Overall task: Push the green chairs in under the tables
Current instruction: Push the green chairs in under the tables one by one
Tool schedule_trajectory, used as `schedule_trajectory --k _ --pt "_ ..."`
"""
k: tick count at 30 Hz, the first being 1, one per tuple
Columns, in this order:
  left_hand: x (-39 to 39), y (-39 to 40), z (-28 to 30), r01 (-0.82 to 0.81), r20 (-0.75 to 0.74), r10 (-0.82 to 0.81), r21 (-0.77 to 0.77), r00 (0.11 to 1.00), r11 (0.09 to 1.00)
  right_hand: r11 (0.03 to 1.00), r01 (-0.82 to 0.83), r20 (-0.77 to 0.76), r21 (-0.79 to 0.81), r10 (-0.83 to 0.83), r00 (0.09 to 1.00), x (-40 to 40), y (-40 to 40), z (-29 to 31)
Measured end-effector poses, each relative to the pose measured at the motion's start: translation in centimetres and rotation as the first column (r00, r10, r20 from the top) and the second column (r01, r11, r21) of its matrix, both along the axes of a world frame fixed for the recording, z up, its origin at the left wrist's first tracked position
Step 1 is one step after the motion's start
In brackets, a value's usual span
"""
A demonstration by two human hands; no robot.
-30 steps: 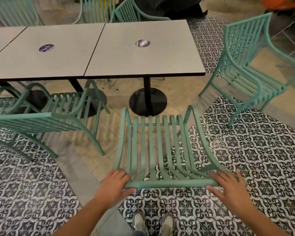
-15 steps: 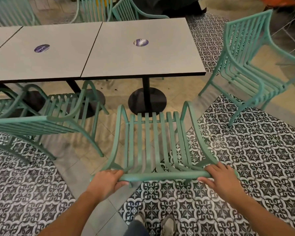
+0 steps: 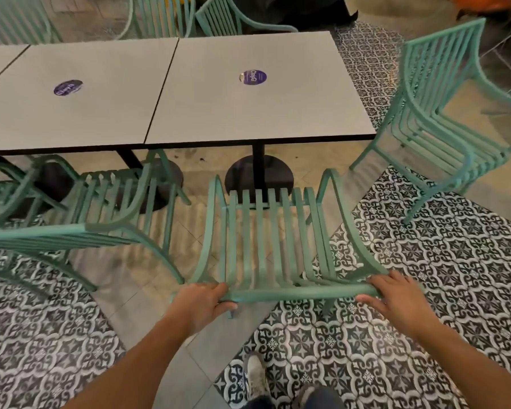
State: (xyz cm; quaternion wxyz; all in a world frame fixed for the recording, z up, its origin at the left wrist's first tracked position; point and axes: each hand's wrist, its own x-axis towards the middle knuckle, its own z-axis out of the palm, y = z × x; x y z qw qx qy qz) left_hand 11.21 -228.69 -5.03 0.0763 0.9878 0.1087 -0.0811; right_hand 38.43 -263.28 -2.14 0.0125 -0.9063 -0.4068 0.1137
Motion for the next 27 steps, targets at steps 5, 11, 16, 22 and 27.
schedule_trajectory --k 5,11,16,22,27 --pt "1.4 2.2 0.0 -0.041 -0.006 0.041 -0.016 0.999 0.999 0.991 -0.003 -0.082 -0.132 -0.008 0.997 1.5 3.1 0.9" --pt "3.3 4.5 0.9 -0.046 -0.008 0.046 -0.023 0.999 0.999 0.991 -0.017 -0.081 -0.134 0.006 0.997 2.7 5.9 2.1" --pt "5.6 5.6 1.5 -0.062 -0.013 0.062 0.001 0.998 0.998 0.992 -0.004 -0.076 -0.123 -0.005 0.997 4.9 7.2 2.0" --pt "8.2 6.9 1.5 -0.064 -0.036 0.064 0.016 0.997 0.998 0.993 -0.011 -0.074 -0.117 0.003 0.997 7.5 8.0 1.2" --pt "9.6 7.8 1.6 -0.069 -0.055 0.071 0.032 0.996 0.997 0.997 -0.013 -0.080 -0.074 0.007 0.997 9.0 9.1 1.5"
